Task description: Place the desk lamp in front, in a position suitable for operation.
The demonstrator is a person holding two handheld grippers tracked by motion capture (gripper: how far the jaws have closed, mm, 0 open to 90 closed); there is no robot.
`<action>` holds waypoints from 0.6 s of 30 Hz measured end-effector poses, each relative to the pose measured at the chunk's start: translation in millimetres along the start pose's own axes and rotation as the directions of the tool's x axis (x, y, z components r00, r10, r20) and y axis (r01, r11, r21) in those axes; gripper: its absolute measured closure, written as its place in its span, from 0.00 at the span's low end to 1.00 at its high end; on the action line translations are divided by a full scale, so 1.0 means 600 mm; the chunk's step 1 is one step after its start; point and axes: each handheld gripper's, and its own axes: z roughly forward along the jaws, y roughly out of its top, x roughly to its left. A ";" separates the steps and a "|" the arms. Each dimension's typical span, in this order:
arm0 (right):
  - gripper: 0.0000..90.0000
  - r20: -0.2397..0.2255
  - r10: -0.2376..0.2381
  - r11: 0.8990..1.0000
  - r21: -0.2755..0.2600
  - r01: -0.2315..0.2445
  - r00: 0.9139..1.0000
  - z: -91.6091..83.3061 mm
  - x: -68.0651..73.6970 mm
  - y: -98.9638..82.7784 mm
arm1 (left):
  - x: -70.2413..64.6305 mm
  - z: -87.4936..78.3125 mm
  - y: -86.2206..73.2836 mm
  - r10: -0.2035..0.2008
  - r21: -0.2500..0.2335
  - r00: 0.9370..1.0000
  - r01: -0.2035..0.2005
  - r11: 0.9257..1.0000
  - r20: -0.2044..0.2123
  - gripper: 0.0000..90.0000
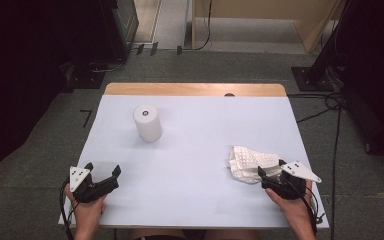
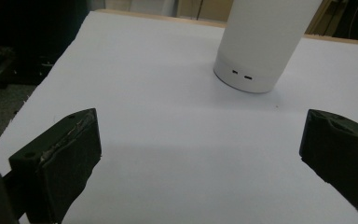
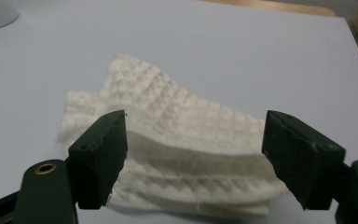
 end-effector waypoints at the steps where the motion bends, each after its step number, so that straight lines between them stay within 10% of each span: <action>1: 0.25 0.000 0.000 1.000 0.000 0.000 1.000 0.000 0.000 0.000 | 0.000 0.000 0.000 0.000 0.000 1.000 0.000 1.000 0.000 0.00; 3: 0.24 0.016 0.000 1.000 0.001 0.000 1.000 -0.007 -0.011 -0.013 | 0.001 -0.004 0.008 -0.045 -0.010 0.999 0.045 0.999 0.010 0.00; 18: 0.23 0.020 0.031 0.999 0.009 -0.032 0.999 0.009 -0.029 -0.036 | -0.079 0.004 0.071 0.059 -0.040 0.997 -0.058 0.998 0.041 0.00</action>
